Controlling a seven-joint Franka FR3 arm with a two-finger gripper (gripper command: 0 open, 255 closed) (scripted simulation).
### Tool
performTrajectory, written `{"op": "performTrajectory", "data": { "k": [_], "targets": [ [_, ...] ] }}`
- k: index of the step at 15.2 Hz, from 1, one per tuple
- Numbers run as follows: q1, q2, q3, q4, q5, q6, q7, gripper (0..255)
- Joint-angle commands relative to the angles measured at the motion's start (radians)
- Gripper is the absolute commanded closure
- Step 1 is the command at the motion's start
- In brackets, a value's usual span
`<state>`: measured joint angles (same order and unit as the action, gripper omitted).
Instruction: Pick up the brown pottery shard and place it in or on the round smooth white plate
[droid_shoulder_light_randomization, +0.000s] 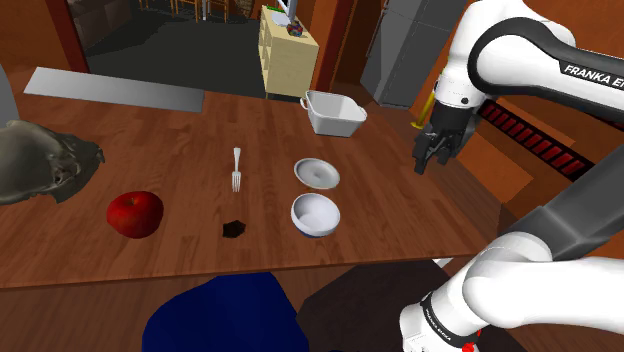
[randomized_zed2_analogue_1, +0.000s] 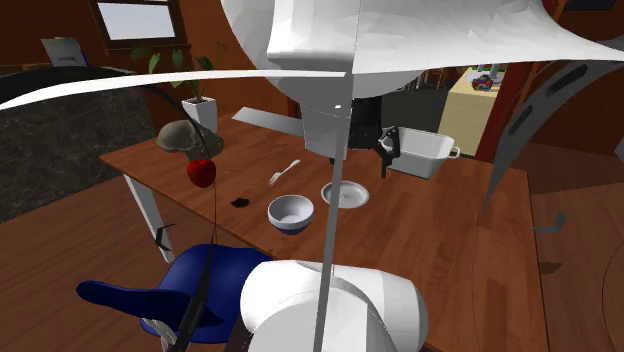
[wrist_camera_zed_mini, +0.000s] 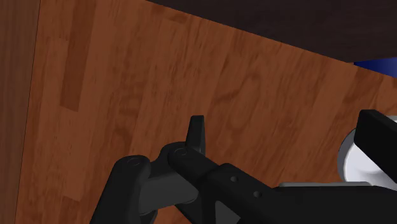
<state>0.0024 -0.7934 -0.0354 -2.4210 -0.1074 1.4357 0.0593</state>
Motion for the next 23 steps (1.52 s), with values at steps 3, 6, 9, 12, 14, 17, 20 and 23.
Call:
{"op": "performTrajectory", "data": {
  "k": [3,6,9,12,14,17,20,23],
  "targets": [
    [0.017,0.019,0.027,-0.027,0.029,0.056,0.032,0],
    [0.043,0.057,0.069,-0.059,0.071,0.142,0.077,0],
    [0.069,0.108,0.112,-0.079,0.108,0.231,0.12,0],
    [0.094,0.17,0.154,-0.089,0.14,0.321,0.163,0],
    [0.109,0.217,0.183,-0.088,0.158,0.381,0.19,0],
    [0.128,0.296,0.227,-0.078,0.178,0.47,0.231,0],
    [0.144,0.384,0.27,-0.056,0.188,0.555,0.275,0],
    [0.156,0.477,0.312,-0.022,0.185,0.635,0.321,0]
  ]
}}
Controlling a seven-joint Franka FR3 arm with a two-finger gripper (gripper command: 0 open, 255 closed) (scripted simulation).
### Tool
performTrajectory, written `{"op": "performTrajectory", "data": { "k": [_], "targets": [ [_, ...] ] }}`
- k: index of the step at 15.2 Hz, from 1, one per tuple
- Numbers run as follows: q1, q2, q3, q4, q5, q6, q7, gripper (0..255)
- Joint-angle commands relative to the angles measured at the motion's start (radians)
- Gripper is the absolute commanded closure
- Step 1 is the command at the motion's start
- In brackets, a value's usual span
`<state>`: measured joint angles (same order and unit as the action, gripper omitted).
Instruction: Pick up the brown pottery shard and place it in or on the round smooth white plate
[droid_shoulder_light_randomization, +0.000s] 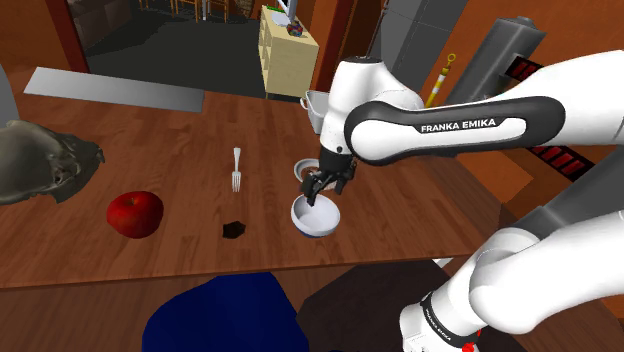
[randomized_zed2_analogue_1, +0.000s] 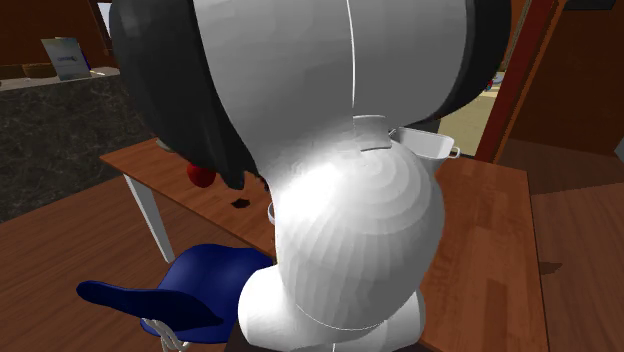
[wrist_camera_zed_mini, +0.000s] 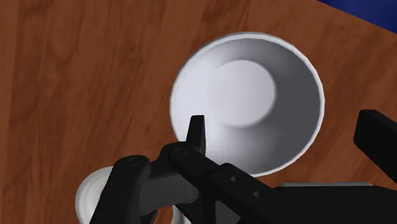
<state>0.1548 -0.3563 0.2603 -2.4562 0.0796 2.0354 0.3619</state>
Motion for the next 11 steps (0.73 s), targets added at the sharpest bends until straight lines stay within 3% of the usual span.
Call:
{"op": "performTrajectory", "data": {
  "k": [1,6,11],
  "targets": [
    [0.007,0.073,0.03,0.027,-0.006,0.061,0.035,0],
    [0.023,0.243,0.091,0.114,-0.054,0.172,0.128,0],
    [0.05,0.422,0.132,0.231,-0.146,0.252,0.238,0]
  ]
}}
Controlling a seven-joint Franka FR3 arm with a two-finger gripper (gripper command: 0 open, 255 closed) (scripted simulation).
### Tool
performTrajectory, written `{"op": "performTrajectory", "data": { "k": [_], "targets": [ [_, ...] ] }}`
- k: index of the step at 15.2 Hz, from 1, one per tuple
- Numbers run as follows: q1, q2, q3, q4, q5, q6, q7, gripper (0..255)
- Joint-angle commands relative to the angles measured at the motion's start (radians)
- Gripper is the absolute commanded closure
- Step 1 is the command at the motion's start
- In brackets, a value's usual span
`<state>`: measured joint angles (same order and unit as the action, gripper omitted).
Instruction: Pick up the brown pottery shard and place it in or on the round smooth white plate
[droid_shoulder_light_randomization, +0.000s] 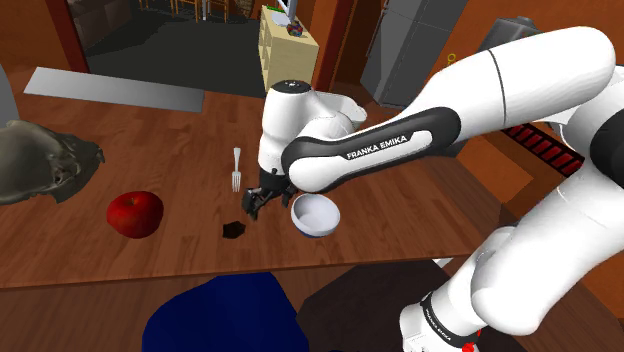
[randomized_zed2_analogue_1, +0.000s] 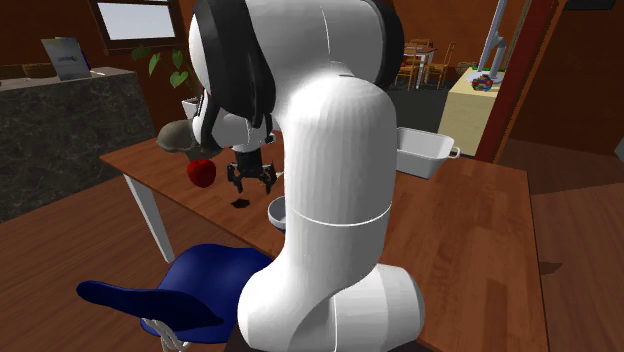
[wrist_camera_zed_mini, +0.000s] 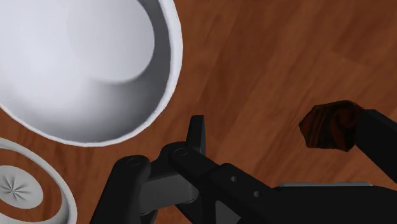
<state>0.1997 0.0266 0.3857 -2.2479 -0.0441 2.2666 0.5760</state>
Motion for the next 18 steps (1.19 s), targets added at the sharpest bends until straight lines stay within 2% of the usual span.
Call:
{"op": "performTrajectory", "data": {
  "k": [1,6,7,14,18],
  "targets": [
    [0.014,0.076,0.01,0.05,-0.045,0.032,0.046,0],
    [0.076,0.257,0.009,0.203,-0.157,0.069,0.152,0],
    [0.081,0.267,0.007,0.213,-0.163,0.07,0.157,0],
    [0.096,0.34,-0.016,0.201,-0.209,0.149,0.188,0],
    [0.096,0.34,-0.016,0.201,-0.209,0.149,0.188,0]
  ]
}}
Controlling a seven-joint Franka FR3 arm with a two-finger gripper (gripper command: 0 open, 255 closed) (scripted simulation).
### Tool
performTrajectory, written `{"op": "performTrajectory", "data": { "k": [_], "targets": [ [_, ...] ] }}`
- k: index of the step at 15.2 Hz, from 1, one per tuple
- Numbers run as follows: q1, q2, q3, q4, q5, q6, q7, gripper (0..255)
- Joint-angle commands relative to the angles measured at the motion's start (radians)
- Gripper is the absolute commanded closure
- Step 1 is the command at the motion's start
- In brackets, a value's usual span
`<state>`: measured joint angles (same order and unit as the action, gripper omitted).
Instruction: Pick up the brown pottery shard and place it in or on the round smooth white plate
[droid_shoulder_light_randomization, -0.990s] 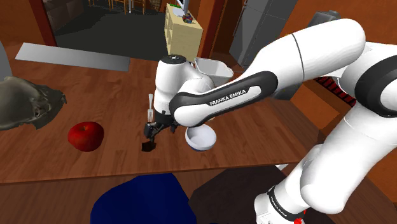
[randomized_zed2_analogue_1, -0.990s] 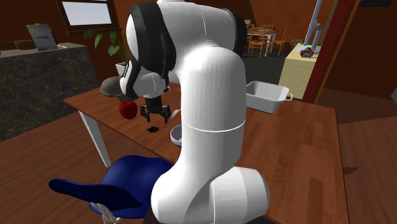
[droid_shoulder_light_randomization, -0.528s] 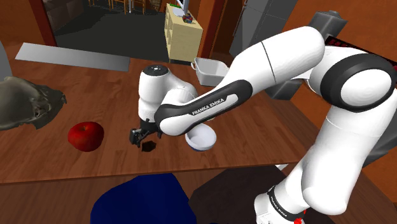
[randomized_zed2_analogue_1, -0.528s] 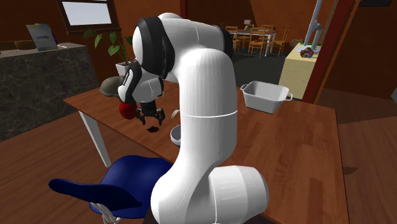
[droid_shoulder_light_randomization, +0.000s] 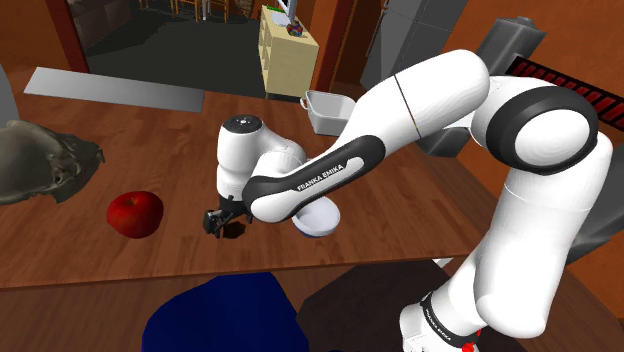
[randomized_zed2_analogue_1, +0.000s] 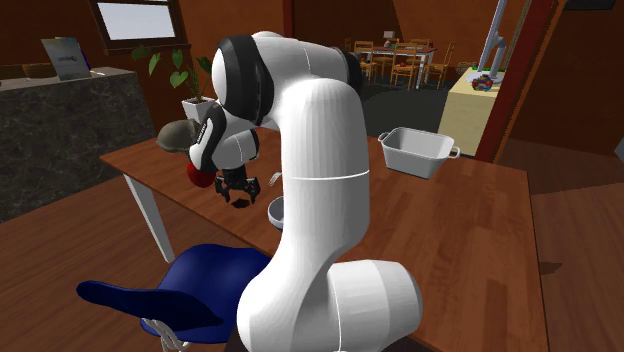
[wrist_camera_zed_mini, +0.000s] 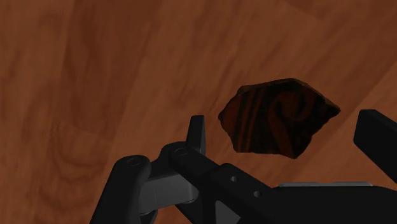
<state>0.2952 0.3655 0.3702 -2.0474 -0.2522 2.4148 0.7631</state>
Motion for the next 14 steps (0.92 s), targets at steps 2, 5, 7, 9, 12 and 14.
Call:
{"op": "performTrajectory", "data": {
  "k": [2,5,7,9,12,14],
  "targets": [
    [0.0,0.001,0.0,0.0,-0.001,0.001,0.0,0],
    [0.0,0.001,0.0,0.0,-0.001,0.001,0.0,255],
    [0.0,0.001,0.0,0.0,-0.001,0.001,0.0,255],
    [0.0,0.001,0.0,0.0,-0.001,0.001,0.0,255],
    [0.0,0.001,0.0,0.0,-0.001,0.001,0.0,255],
    [0.0,0.001,0.0,0.0,-0.001,0.001,0.0,255]
  ]
}}
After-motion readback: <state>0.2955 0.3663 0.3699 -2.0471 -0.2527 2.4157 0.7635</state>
